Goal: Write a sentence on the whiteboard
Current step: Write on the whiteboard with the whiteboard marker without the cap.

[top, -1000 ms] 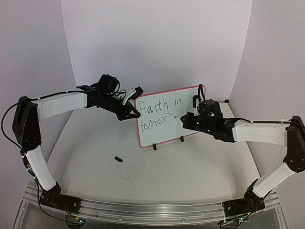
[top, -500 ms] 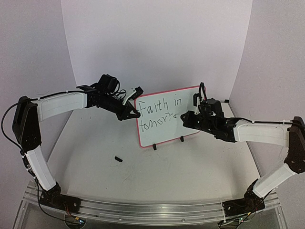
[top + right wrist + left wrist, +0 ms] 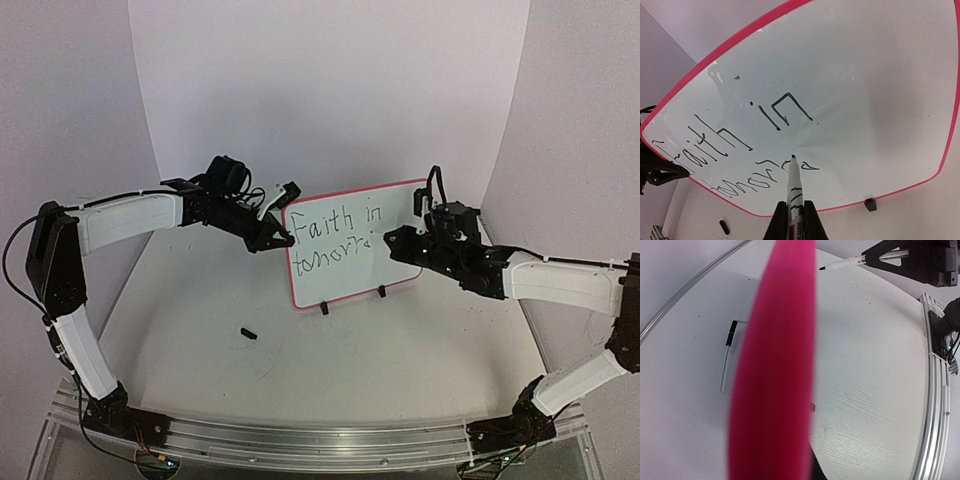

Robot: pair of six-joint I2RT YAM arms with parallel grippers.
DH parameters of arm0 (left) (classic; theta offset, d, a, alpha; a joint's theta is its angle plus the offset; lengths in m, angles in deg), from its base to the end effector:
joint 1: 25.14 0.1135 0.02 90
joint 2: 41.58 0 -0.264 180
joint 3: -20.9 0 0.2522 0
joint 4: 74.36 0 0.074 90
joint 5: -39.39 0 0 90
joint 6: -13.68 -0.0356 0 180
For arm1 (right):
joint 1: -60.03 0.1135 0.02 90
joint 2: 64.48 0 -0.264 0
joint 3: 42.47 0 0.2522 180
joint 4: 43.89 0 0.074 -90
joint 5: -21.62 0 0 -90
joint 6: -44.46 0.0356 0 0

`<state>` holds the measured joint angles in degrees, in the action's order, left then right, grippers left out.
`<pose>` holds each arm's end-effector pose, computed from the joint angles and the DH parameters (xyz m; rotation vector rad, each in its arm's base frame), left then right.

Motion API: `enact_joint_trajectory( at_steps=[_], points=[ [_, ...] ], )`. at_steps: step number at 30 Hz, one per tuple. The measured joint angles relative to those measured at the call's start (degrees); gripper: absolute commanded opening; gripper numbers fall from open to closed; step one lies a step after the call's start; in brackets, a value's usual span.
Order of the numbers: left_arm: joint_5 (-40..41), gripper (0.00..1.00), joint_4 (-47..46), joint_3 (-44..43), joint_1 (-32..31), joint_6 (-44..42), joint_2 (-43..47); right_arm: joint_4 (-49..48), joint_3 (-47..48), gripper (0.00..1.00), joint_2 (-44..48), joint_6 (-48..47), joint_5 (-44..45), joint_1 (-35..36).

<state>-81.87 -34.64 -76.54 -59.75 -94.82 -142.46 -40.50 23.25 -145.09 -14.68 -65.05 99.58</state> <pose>0.3169 -0.2411 0.2862 1.2749 1.9288 -0.7751 0.2517 0.2051 0.2748 -0.1078 1.9635 0.7725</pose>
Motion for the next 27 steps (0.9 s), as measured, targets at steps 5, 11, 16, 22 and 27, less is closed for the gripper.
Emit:
enact_joint_trajectory(
  at_steps=[5,11,16,22,27],
  points=[
    [0.0,0.0,0.0,0.0,0.0,0.0,0.0,0.13,0.0,0.0,-0.19,0.0,0.14,-0.02],
    [0.0,0.0,0.0,0.0,-0.01,-0.01,0.0,0.17,0.2,0.0,-2.26,0.0,0.34,-0.01],
    [0.0,0.0,0.0,0.0,-0.02,-0.02,0.0,0.38,0.8,0.0,-3.56,0.04,0.96,-0.02],
    [0.0,0.0,0.0,0.0,-0.05,0.0,0.0,0.6,1.02,0.0,-3.79,0.13,2.62,0.0],
    [0.0,0.0,-0.02,0.0,-0.09,0.0,0.0,1.54,1.14,0.0,-4.61,0.46,3.56,0.0]
  ],
)
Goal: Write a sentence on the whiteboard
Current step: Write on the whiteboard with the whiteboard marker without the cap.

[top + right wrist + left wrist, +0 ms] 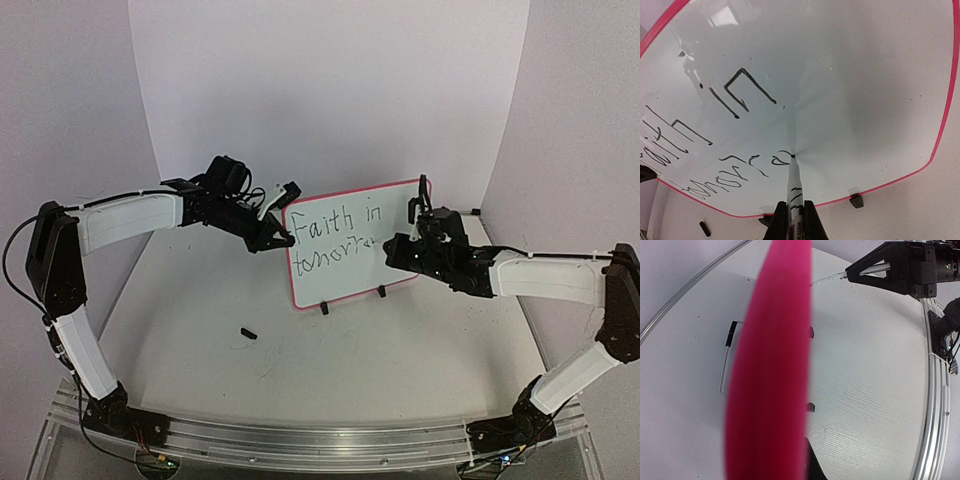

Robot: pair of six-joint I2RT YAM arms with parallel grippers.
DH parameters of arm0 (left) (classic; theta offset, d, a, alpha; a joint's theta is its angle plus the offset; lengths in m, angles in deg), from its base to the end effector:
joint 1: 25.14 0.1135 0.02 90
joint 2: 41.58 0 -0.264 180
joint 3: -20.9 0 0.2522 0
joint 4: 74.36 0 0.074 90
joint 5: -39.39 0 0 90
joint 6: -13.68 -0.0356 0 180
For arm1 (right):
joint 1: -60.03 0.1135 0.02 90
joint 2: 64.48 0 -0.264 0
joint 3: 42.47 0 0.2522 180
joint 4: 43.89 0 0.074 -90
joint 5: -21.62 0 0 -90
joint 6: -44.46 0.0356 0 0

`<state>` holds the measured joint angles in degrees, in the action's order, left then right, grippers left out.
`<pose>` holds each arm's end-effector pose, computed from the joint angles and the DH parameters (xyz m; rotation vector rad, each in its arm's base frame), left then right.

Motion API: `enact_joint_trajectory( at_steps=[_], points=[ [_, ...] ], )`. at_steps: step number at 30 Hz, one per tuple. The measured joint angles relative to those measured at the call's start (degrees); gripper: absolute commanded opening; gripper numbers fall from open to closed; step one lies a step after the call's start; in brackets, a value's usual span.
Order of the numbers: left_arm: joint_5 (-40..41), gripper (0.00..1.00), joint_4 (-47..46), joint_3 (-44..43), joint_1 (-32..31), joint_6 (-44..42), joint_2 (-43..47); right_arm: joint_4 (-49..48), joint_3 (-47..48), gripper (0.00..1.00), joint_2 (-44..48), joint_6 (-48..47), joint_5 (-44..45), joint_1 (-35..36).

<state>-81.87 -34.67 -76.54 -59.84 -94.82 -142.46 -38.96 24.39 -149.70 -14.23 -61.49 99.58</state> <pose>0.3165 -0.2416 0.2862 1.2765 1.9274 -0.7758 0.2632 0.2118 0.2539 -0.0659 2.0380 0.6776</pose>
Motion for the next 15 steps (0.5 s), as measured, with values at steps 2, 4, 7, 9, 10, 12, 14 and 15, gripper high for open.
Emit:
enact_joint_trajectory(
  at_steps=[2,4,7,9,10,12,14,15],
  points=[
    [0.0,0.0,0.0,0.0,-0.02,0.0,0.0,0.77,0.0,0.0,-0.23,0.24,0.38,0.0],
    [0.02,0.0,0.02,0.0,-0.02,-0.02,0.0,1.49,0.0,0.0,-0.3,0.47,0.89,0.0],
    [0.02,0.0,0.02,0.0,-0.02,-0.02,0.0,2.29,0.0,0.0,-0.32,0.99,1.4,0.0],
    [0.02,0.0,0.02,0.0,-0.02,-0.03,0.0,2.57,0.0,0.0,-0.35,1.28,1.54,-0.02],
    [0.02,0.0,0.02,0.0,-0.02,-0.04,0.0,2.65,0.0,0.0,-0.4,1.31,1.67,0.0],
    [0.02,0.0,0.0,0.0,-0.02,-0.04,0.0,2.79,0.0,0.0,-0.41,1.31,1.89,-0.02],
    [0.02,0.0,0.02,0.0,-0.02,-0.04,0.0,2.89,0.01,0.0,-0.41,1.2,2.26,-0.02],
    [0.04,0.0,0.02,0.0,-0.02,-0.04,0.0,2.92,0.04,0.0,-0.41,1.08,2.43,-0.02]
  ],
)
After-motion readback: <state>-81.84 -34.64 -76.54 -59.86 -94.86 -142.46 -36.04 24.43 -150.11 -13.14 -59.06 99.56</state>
